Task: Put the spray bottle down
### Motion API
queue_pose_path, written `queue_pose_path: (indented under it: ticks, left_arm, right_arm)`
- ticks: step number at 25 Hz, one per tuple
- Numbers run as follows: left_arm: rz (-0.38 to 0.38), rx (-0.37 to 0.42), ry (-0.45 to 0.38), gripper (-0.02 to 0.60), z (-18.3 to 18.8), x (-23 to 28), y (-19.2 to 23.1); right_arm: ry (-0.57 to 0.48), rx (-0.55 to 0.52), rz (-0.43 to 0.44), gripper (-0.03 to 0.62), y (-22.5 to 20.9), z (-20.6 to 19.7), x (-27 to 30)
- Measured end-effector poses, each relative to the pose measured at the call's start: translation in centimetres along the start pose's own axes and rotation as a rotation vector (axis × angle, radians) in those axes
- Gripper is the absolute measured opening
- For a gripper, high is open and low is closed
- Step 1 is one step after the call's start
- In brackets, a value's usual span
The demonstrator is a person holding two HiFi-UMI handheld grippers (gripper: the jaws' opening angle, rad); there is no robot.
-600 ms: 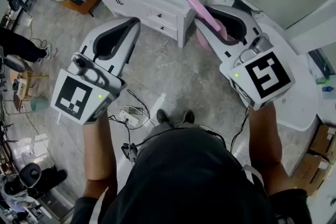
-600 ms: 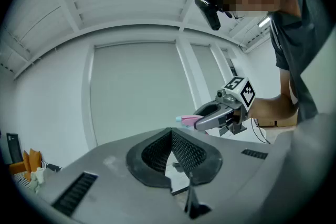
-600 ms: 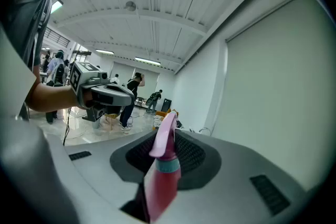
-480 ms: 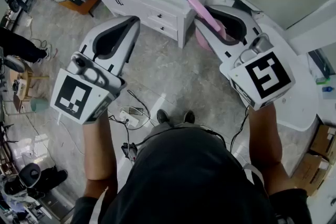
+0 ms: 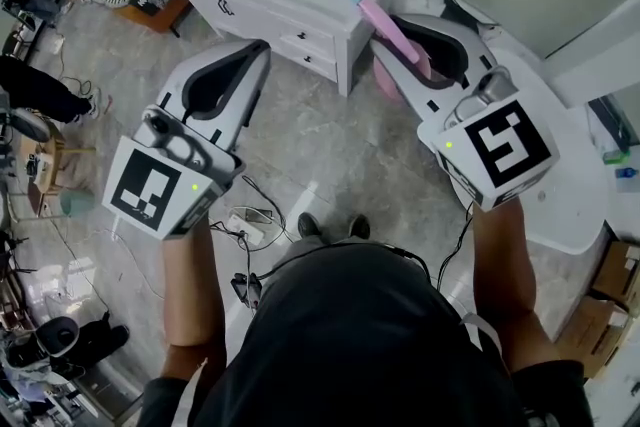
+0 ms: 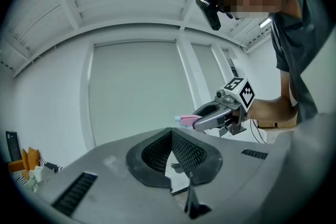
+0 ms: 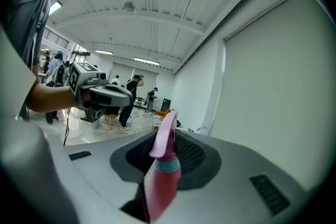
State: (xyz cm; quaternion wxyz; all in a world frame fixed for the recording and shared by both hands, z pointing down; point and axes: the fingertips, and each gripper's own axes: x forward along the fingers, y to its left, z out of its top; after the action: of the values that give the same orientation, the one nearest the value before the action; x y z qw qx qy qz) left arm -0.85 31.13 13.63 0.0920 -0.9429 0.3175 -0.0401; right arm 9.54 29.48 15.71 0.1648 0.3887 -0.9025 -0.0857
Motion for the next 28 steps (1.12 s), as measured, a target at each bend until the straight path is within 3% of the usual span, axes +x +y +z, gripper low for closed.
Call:
queue_pose_path:
  ticks: [14,28]
  left_arm:
    - [0.015,-0.015,0.035,0.005,-1.6,2.5,-2.2]
    - [-0.046,-0.028,0.0,0.003,-3.1,1.2,7.1]
  right_arm:
    - [-0.014,0.029,0.019,0.097,-2.0,-2.4,-1.2]
    - [0.027,0.045,-0.04,0.097,-1.6,-0.6,7.3]
